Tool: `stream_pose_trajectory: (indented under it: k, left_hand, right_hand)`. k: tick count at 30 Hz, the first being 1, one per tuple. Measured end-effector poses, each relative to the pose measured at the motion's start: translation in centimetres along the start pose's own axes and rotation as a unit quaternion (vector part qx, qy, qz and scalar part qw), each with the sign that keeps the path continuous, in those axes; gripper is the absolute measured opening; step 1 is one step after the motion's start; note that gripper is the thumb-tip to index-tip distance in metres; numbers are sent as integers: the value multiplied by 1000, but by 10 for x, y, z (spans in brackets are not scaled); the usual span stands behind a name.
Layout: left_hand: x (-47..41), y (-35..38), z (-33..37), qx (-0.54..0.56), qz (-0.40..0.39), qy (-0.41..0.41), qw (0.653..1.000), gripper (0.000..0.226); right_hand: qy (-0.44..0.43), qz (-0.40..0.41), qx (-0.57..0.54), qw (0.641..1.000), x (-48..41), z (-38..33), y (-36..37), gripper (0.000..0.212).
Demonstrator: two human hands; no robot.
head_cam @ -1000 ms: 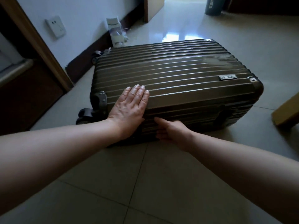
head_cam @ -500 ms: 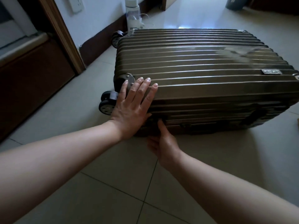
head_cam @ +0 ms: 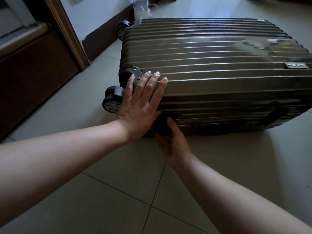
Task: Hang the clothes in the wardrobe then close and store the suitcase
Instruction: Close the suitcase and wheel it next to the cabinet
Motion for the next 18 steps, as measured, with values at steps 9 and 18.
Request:
stream_pose_trajectory:
  k: [9,18]
  left_hand:
    - [1,-3,2,-1,24,-9,1000,76]
    - [1,-6,0,4,35,-11,999,76]
  right_hand:
    - [-23,117,12,993,-5,-2,-12,35]
    - [-23,119,-20,992,-4,3,-13,34]
Point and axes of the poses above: each hand's wrist, its own x-axis away from the middle knuckle, its own y-axis out of the palm, z = x × y, the point moved 10 cm from there along -x, towards the middle knuckle, and after that the axes turned 13 degrees about z, right-handed, at the moved point
